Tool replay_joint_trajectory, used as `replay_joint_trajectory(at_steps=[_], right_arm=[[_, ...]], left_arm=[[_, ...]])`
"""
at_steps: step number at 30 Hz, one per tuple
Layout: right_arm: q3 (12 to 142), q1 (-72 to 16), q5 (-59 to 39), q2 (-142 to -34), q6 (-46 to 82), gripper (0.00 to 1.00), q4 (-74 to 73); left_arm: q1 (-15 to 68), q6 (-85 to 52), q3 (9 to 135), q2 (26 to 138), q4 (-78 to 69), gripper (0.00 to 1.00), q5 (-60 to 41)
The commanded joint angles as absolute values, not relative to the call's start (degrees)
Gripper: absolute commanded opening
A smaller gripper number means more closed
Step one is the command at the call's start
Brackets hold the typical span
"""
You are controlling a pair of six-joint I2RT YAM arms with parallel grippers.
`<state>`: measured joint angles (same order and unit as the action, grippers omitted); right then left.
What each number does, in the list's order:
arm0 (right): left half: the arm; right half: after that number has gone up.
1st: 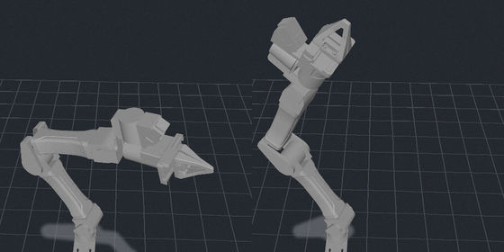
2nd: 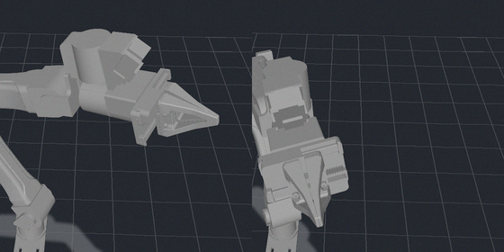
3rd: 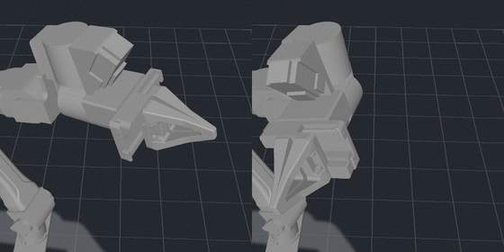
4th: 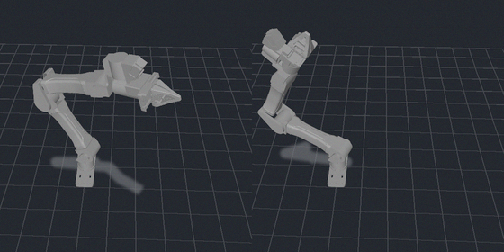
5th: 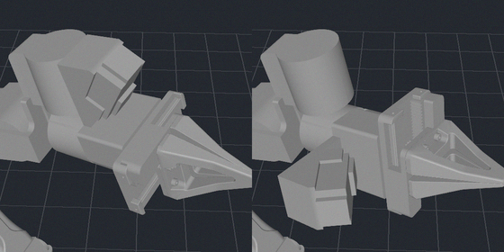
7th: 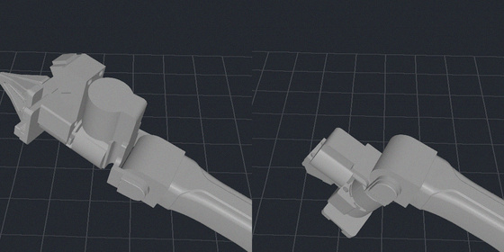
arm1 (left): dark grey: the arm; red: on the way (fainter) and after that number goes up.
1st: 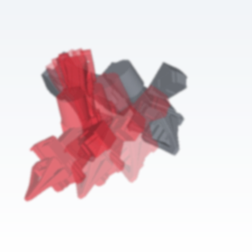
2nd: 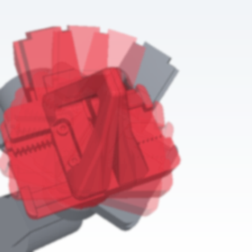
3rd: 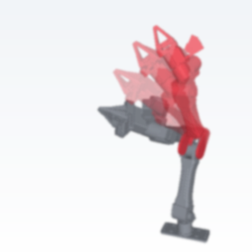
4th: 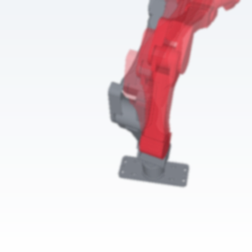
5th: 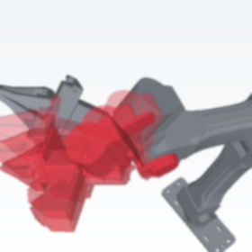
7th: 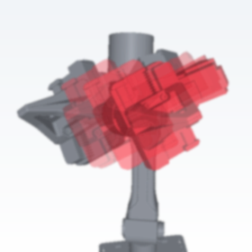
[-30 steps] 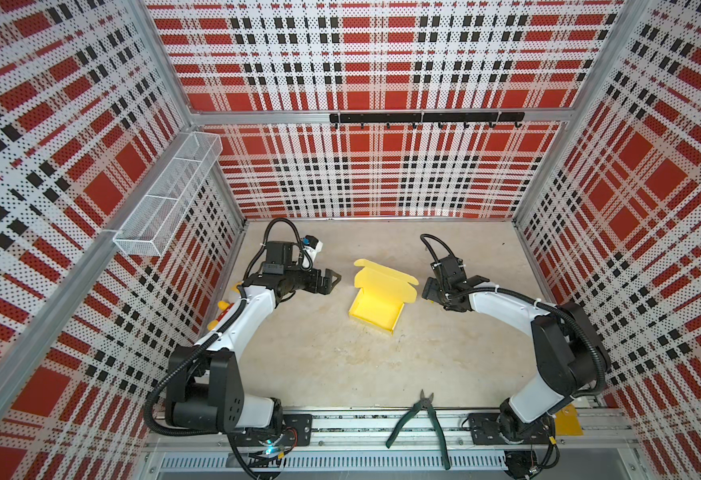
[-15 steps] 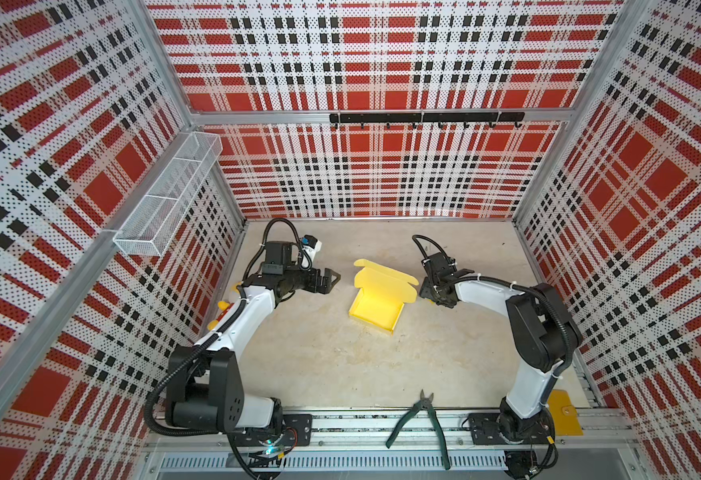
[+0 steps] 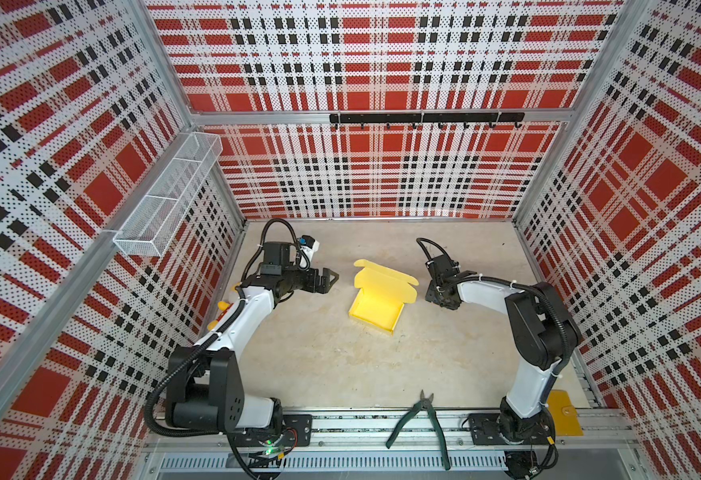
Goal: Fold the paper box
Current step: 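Grasp the yellow letter block with the right gripper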
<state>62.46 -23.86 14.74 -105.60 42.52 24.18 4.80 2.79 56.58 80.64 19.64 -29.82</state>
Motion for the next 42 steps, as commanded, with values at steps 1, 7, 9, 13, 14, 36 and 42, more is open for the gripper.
replay_joint_trajectory(at_steps=[1,7,9,13,14,36,42], right_arm=[[62.08,-23.73,14.26,-104.33,42.25,0.52,24.01],[62.57,-23.73,14.75,-103.36,41.63,0.61,25.07],[63.27,-23.71,15.64,-103.17,41.49,0.67,25.82],[64.78,-23.47,14.32,-104.31,41.13,0.68,25.18],[65.53,-23.46,13.62,-104.91,41.43,0.67,25.63],[70.85,-24.79,12.88,-109.89,39.0,0.47,29.35],[69.19,-25.05,12.5,-108.82,38.79,0.34,28.77]], left_arm=[[4.08,1.69,56.22,81.38,18.06,0.99,-30.17],[3.64,1.59,56.03,81.33,17.88,1.0,-30.34],[3.65,1.65,56.07,81.36,17.93,1.0,-30.06],[3.6,1.6,55.92,81.35,17.63,1.0,-30.42],[3.63,1.58,56.02,81.4,17.57,0.99,-30.32],[2.89,1.01,55.72,81.01,17.09,1.0,-29.71],[2.73,1.32,55.37,80.81,16.99,0.99,-29.55]])
